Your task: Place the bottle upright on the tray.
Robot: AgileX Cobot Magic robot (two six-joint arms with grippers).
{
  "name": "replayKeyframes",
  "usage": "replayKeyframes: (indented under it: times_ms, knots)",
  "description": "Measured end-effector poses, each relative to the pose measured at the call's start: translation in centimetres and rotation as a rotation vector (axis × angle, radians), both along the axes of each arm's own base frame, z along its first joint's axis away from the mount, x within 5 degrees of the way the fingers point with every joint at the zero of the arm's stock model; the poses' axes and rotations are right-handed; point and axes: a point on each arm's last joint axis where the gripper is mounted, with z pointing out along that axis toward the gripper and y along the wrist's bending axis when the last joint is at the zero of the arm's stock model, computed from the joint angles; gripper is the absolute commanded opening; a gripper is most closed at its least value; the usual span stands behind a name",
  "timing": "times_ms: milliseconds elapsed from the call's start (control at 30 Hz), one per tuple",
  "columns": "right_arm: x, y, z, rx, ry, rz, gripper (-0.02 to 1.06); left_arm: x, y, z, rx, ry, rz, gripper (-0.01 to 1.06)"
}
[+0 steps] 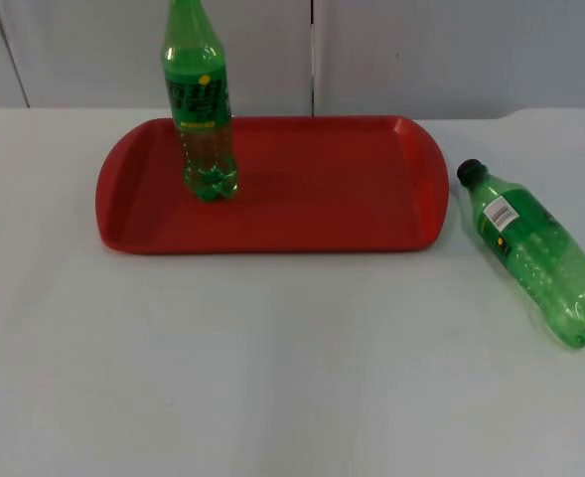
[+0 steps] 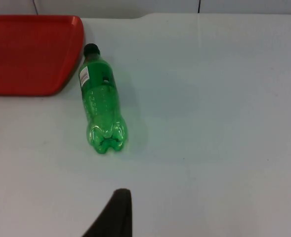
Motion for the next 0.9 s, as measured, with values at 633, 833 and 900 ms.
replayKeyframes:
  times_ms: [633, 833, 900]
  knots:
    - [0.0, 0.0, 0.0, 0.0, 0.0, 0.0, 1.05, -8.0, 2.3, 2.3, 0.008, 0.062, 0.057, 1.05]
    - [0.0, 0.0, 0.0, 0.0, 0.0, 0.0, 1.05, -10.8, 2.6, 2.6, 0.0, 0.058, 0.027, 1.05]
    - [0.0, 0.0, 0.0, 0.0, 0.0, 0.0, 1.05, -11.4, 2.6, 2.5, -0.013, 0.06, 0.015, 1.05]
